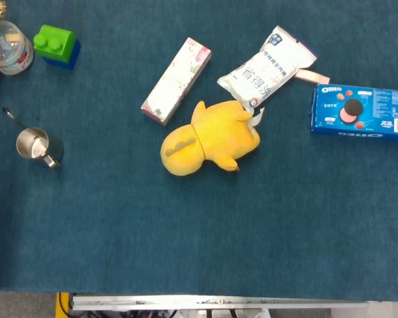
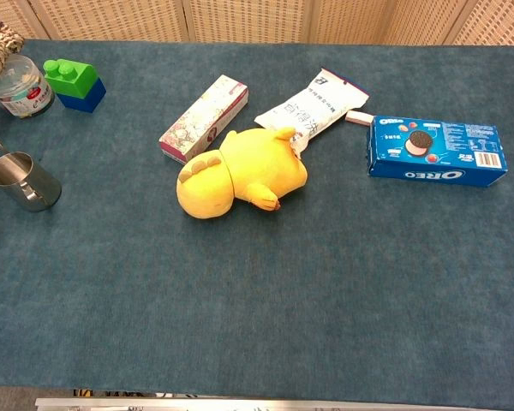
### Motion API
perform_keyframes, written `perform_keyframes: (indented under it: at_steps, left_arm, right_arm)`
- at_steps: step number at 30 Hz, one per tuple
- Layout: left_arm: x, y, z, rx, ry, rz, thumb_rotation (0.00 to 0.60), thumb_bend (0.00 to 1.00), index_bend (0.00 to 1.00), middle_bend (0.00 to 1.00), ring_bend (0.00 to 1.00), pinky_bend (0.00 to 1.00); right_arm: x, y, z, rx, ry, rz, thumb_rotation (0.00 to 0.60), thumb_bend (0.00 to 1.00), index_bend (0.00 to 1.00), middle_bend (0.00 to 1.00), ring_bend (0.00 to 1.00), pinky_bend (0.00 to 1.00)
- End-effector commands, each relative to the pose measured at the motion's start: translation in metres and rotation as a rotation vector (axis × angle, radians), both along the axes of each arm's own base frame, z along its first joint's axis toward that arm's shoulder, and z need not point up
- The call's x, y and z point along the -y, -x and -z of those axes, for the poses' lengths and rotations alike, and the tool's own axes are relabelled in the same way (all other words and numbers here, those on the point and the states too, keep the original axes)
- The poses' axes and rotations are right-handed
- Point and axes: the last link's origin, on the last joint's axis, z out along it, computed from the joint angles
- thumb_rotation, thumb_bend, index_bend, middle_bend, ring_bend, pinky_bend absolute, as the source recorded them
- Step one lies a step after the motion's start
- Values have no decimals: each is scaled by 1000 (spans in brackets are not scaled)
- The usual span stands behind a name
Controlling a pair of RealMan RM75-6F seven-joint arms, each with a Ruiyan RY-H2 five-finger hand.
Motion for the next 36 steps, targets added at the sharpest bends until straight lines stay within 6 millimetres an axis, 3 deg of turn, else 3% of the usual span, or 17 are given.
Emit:
perform_keyframes:
  at_steps: [1,11,22,30,36]
  left_arm:
    - [0,1,0,1,-1,-1,600,248,132,164,125,66]
    - [3,1,-3,9,-13,-4,600,248,132,164,125,66]
    - [4,1,-3,13,-15,-7,600,248,132,164,125,67]
    - [5,-1,-2,10,-6,-7,600,248,132,164,125,66]
    - [8,-1,-4,19,-16,-8,600,248,132,164,125,66]
  right_arm:
    - [0,-1,0,1,-2,-2,600,0,237,294,202,213]
    - [9,-14,6,6,-38,-65,600,0,237,294,202,213]
    - [32,-47,28,-43,-185,-204,600,0,237,294,202,213]
    - [57,-102,64,-143,-358,-419,600,0,236,292,179,204]
    - [72,-146,96,-266,-464,-563,600,0,190,240,112,126]
